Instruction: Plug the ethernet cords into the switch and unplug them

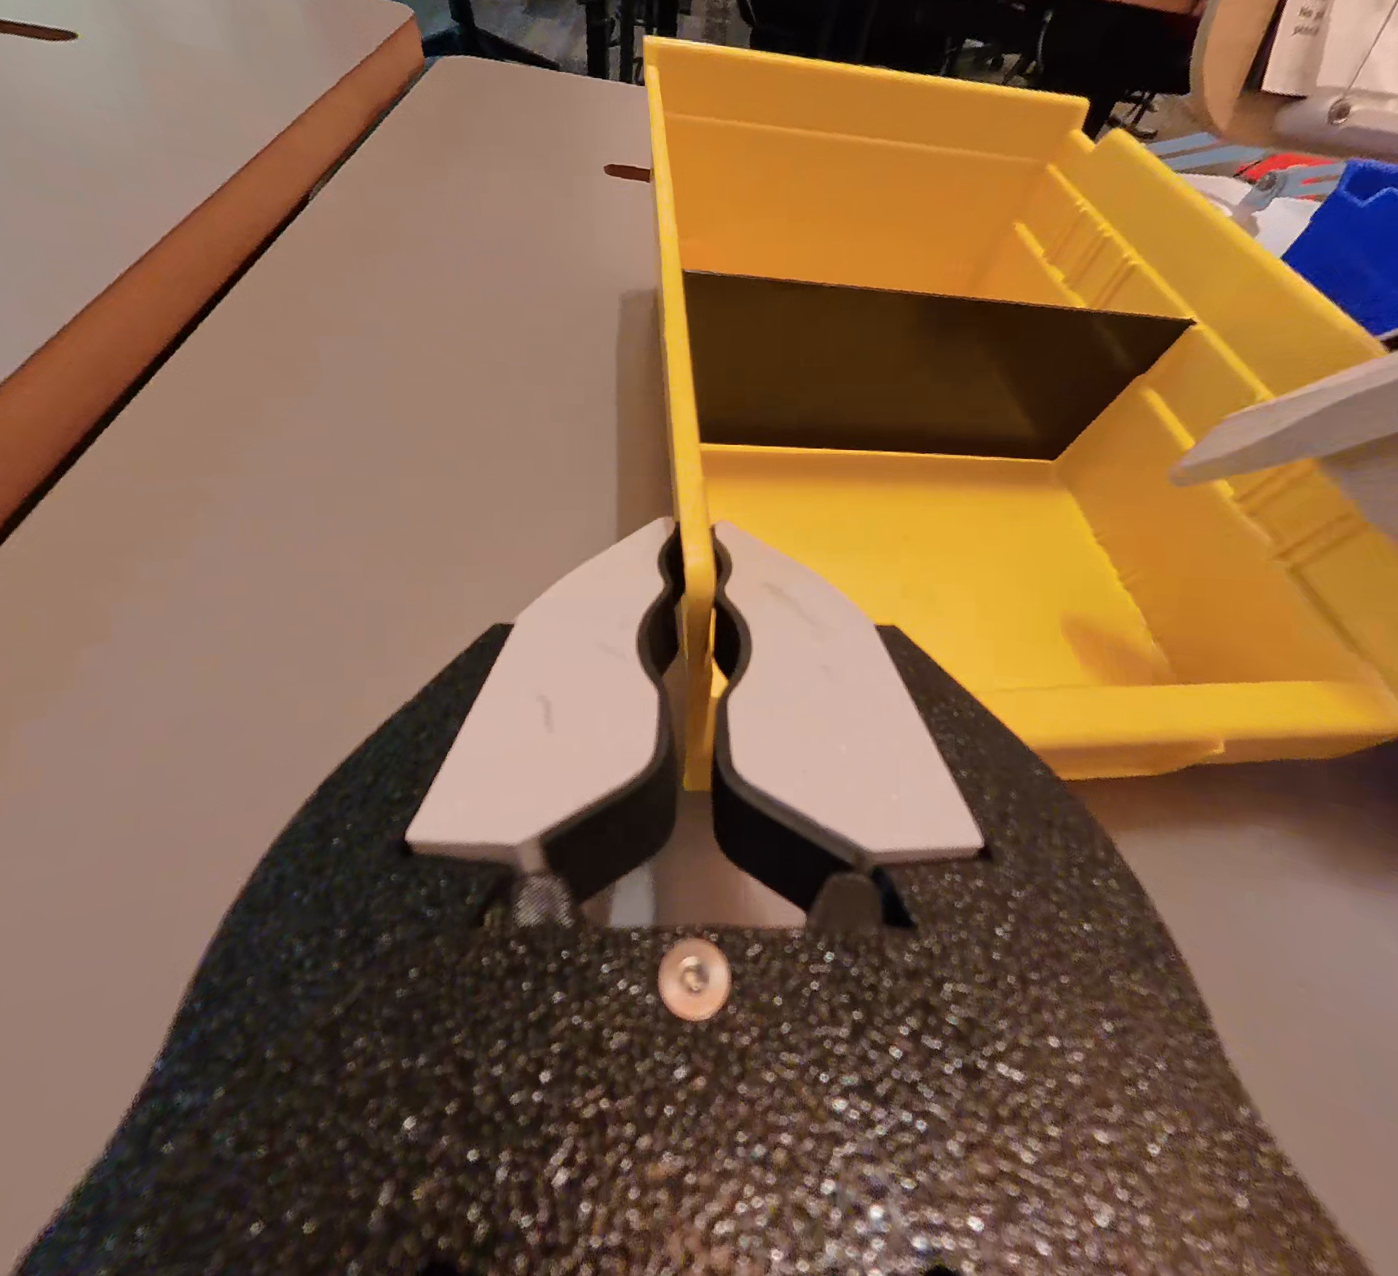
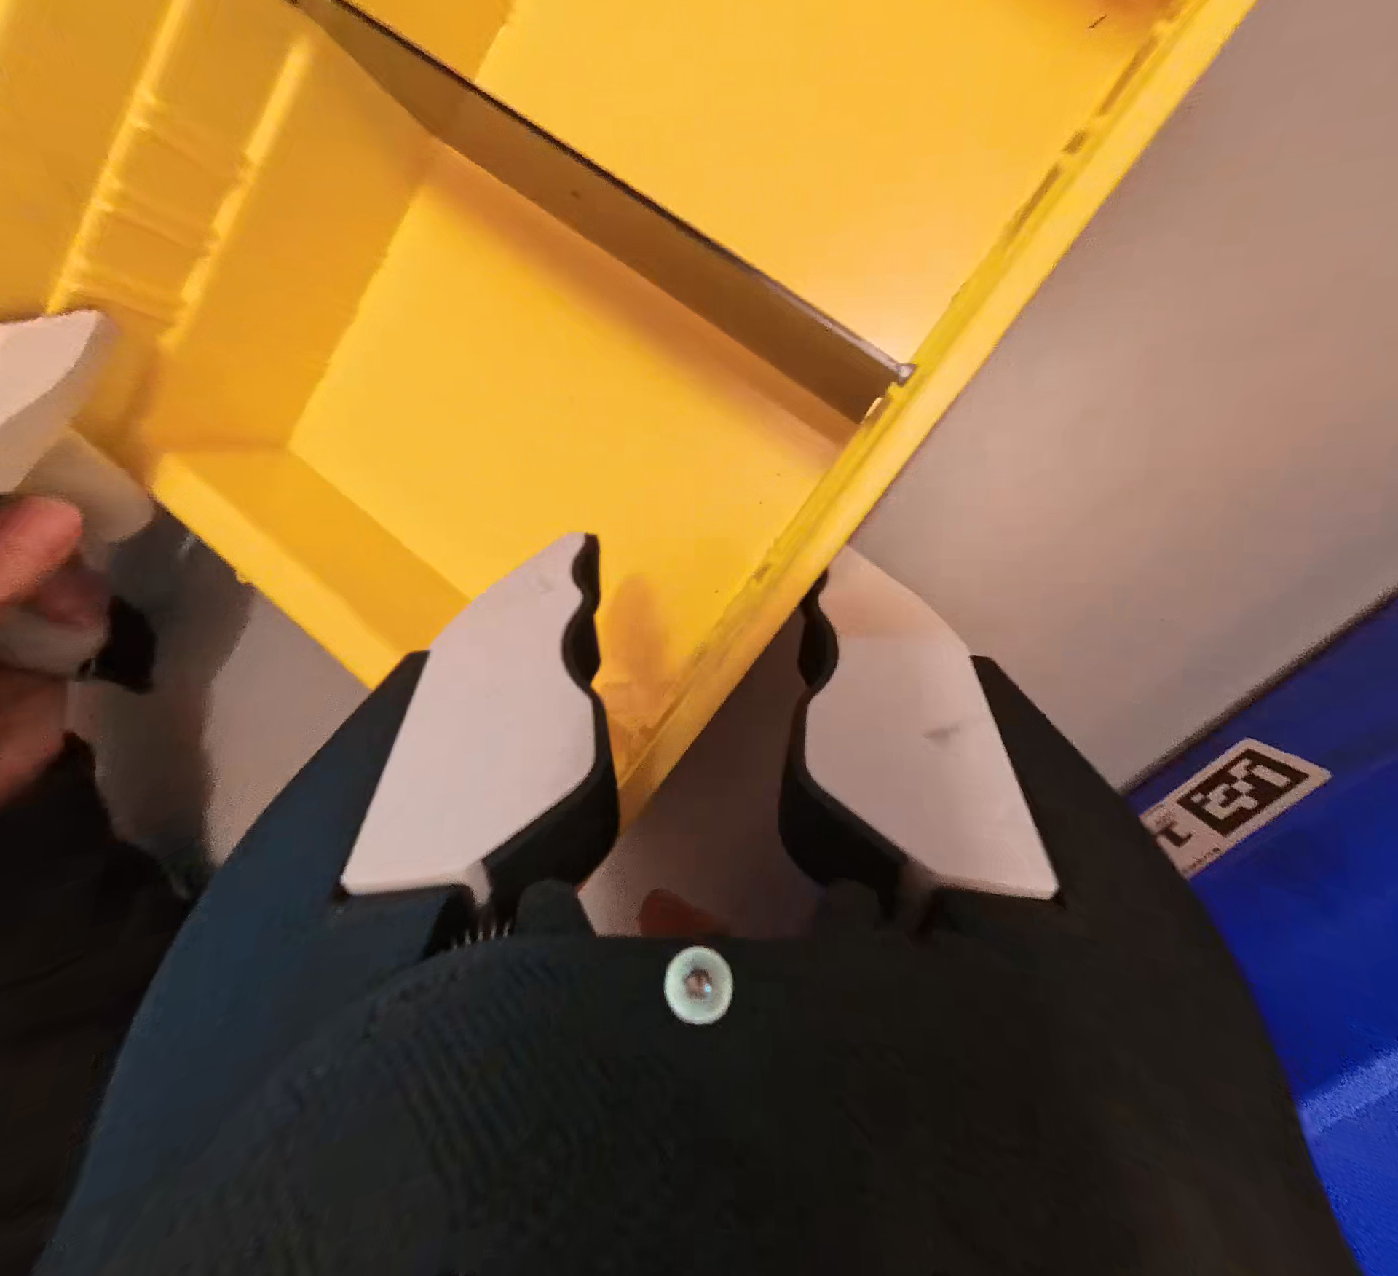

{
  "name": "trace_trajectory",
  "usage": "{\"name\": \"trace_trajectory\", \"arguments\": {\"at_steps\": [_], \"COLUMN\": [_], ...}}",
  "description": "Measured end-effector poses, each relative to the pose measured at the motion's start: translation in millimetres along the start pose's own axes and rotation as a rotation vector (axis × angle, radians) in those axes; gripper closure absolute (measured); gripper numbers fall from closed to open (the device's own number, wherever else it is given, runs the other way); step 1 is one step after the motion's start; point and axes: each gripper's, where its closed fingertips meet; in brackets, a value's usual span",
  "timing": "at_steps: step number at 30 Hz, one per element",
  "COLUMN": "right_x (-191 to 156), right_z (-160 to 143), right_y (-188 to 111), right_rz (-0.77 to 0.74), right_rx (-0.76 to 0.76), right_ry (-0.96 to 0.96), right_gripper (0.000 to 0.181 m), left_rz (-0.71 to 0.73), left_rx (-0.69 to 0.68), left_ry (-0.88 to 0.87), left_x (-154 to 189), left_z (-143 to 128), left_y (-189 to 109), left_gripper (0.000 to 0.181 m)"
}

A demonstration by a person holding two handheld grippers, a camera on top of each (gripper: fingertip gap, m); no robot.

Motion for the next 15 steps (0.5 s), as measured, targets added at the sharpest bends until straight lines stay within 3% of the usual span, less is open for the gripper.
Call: {"name": "trace_trajectory", "arguments": {"at_steps": [1, 4, 7, 11, 15], "right_x": [2.5, 15.8, 21.2, 24.5, 83.3], "right_z": [2.0, 7.2, 22.6, 50.6, 38.8], "right_y": [0.3, -0.9, -25.6, -122.6, -236.7], "right_rz": [-0.015, -0.055, -0.004, 0.075, -0.096], "right_rx": [0.015, 0.046, 0.157, 0.409, 0.601], "right_ry": [0.026, 0.086, 0.114, 0.032, -0.059], "right_gripper": [0.137, 0.153, 0.164, 0.171, 0.174], "left_rz": [0.010, 0.022, 0.081, 0.216, 0.241], "left_rx": [-0.006, 0.002, 0.075, 0.293, 0.482], "left_ry": [0.014, 0.005, 0.064, 0.189, 0.269], "left_x": [-0.3, 3.5, 15.4, 54.4, 143.1], "left_z": [0.1, 6.3, 38.1, 114.0, 165.3], "left_y": [0.1, 0.0, -14.2, -64.0, -99.1], "left_gripper": [0.179, 0.179, 0.179, 0.177, 0.176]}}
Point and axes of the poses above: each gripper's, where its closed fingertips meet, y out along the fingers, z out of its top, x = y × z across the jaws, and after that the axes turned 11 degrees about y, right-handed
